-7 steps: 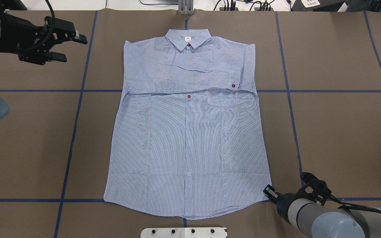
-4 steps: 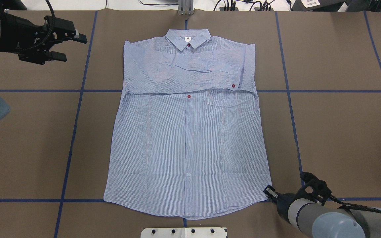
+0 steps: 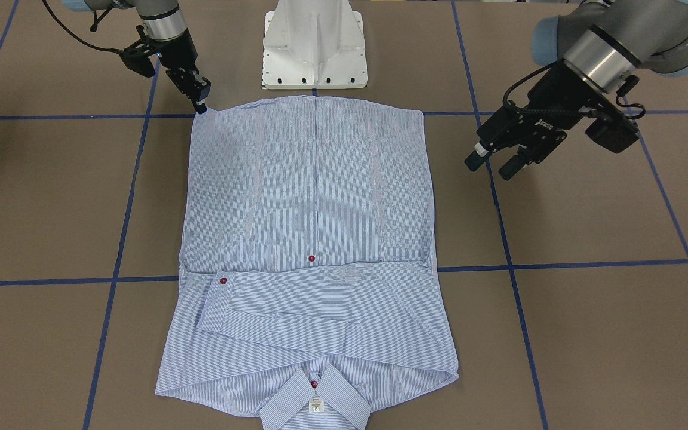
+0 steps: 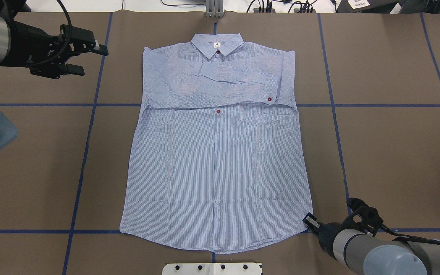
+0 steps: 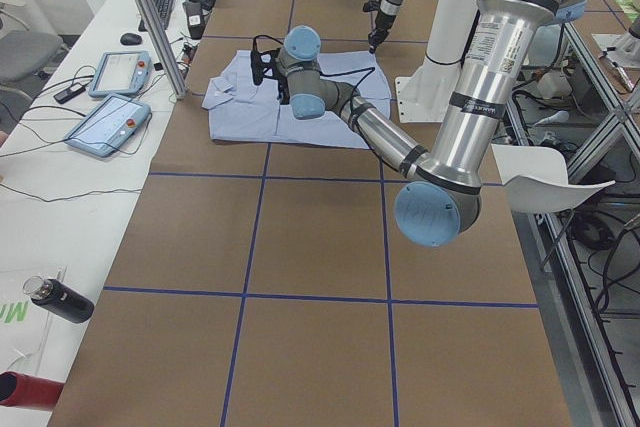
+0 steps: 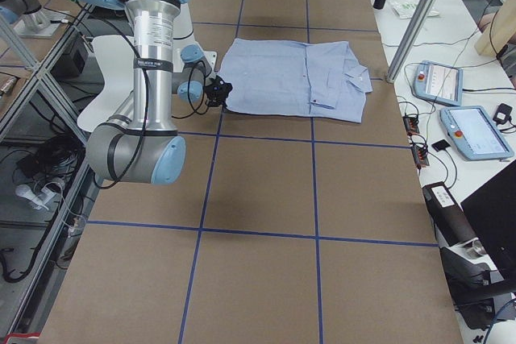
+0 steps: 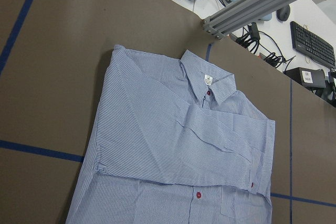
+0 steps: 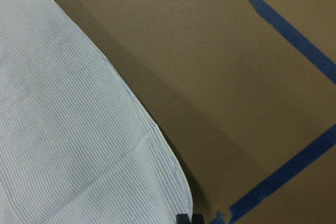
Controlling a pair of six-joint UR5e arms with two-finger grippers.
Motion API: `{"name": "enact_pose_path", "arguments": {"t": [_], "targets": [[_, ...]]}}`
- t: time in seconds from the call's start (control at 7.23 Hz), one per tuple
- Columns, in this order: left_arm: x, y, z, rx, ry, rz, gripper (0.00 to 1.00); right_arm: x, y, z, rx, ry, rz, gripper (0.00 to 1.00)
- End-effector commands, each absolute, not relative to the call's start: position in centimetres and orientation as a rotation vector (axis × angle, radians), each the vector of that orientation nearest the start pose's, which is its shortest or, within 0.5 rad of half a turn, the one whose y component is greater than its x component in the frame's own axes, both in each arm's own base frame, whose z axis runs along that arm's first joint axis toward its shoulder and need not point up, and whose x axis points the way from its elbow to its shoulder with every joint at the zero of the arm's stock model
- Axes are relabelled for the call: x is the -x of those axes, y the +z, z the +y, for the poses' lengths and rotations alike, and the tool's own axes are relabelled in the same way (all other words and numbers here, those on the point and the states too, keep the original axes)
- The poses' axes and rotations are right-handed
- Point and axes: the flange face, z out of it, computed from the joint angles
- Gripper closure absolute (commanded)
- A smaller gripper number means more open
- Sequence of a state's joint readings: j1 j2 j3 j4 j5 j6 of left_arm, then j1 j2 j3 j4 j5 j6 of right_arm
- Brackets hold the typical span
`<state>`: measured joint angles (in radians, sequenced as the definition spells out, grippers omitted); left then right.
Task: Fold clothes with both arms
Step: 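Move the left gripper to the other hem corner nearest the robot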
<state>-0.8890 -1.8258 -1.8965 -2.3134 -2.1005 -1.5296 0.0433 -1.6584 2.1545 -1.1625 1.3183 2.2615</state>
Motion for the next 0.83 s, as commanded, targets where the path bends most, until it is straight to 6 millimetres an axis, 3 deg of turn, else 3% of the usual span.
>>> {"name": "enact_pose_path", "arguments": {"t": [0.0, 0.14, 0.28, 0.41, 0.69], "targets": [[-29.9, 32.0, -39.3, -0.088, -0.397, 1.305, 0.01, 43.4, 37.3, -18.4, 0.096, 0.794, -0.963, 1.00], [-32.4, 32.6, -34.6, 0.029, -0.403, 1.296, 0.01, 42.8, 35.8, -18.3, 0.124, 0.786, -0.987, 1.00], [-35.5, 33.2, -31.7, 0.061, -0.397, 1.275, 0.01, 42.5, 36.0, -18.3, 0.129, 0.786, -0.981, 1.00], [-37.7, 33.7, -29.7, 0.100, -0.414, 1.259, 0.03, 42.5, 35.9, -18.3, 0.131, 0.786, -0.983, 1.00], [-39.9, 34.9, -28.0, 0.126, -0.399, 1.201, 0.10, 42.5, 35.6, -18.6, 0.130, 0.791, -0.990, 1.00]]}}
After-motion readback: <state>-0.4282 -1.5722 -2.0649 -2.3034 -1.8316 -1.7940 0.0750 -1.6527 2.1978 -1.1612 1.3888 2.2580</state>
